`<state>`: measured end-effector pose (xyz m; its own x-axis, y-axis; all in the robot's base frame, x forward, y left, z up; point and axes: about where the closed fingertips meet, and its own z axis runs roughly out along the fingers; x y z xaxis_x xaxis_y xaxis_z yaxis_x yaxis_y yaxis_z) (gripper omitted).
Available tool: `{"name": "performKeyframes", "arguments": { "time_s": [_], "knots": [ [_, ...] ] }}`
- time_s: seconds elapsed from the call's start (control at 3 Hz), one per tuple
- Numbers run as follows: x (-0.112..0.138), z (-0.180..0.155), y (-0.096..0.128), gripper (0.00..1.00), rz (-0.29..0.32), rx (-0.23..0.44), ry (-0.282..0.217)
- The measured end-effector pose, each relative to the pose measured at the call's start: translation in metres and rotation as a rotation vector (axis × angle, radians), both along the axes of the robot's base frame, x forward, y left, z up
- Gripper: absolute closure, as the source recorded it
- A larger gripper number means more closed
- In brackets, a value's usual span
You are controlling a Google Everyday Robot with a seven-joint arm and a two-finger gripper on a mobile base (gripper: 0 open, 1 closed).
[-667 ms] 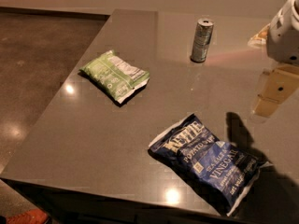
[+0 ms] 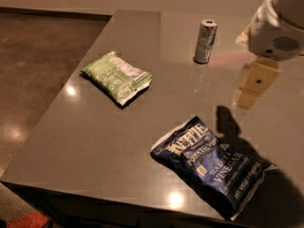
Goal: Pick green jalapeno chip bag
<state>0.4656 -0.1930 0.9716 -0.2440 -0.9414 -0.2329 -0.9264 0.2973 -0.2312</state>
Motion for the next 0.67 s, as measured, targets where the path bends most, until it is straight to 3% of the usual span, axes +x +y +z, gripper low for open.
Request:
{"name": "performKeyframes", "arguments": {
  "time_s": [0.67],
  "knots": [
    [0.050,-0.022,0.061,0.00,-0.035,0.108,0.044]
  ]
}}
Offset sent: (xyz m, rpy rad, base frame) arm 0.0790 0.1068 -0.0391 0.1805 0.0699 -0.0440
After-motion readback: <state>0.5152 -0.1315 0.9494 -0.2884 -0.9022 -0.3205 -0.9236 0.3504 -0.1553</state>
